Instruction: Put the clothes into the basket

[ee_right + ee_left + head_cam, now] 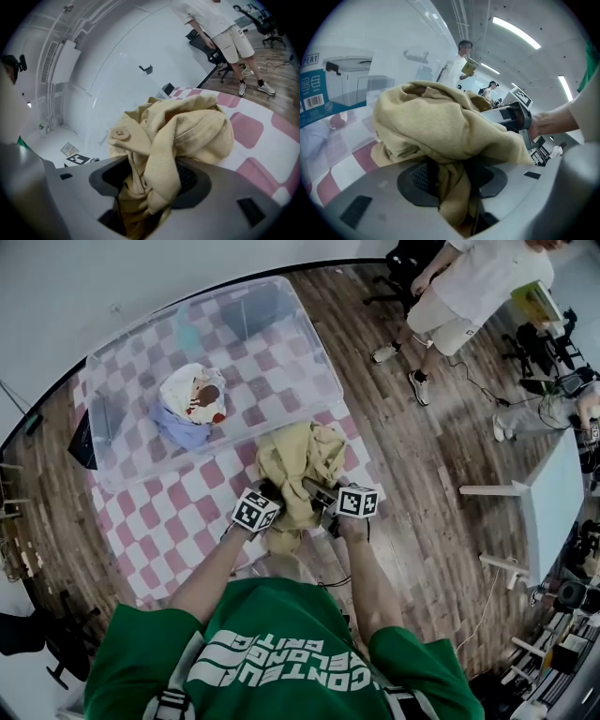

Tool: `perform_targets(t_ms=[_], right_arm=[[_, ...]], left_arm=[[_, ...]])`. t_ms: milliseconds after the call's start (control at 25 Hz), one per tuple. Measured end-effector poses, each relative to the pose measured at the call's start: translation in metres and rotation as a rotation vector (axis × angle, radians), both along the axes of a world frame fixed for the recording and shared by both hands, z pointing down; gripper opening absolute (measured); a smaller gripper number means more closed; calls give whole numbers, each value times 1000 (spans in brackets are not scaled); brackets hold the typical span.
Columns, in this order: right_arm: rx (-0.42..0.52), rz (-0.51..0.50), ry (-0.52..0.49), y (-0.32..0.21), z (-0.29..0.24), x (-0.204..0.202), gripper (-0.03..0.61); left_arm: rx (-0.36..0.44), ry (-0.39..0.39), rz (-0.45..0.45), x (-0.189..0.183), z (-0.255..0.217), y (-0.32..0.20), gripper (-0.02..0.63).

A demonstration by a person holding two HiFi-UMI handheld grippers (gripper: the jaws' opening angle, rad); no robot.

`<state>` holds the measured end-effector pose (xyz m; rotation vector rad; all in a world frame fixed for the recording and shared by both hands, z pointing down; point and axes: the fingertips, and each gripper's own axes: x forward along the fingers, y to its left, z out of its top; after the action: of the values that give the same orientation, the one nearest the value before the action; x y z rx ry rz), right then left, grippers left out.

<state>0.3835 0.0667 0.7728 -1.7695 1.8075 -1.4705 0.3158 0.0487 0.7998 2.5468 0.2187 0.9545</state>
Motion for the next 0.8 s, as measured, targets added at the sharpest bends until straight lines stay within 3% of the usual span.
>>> perform_targets(t_ms=[520,800], right_arm=[[152,280,189,60,-103,-5,273],[236,381,285,82,-159,-9,273]], left_arm=[[91,199,269,11,-91,41,153],[152,292,374,14,-144,56,153]])
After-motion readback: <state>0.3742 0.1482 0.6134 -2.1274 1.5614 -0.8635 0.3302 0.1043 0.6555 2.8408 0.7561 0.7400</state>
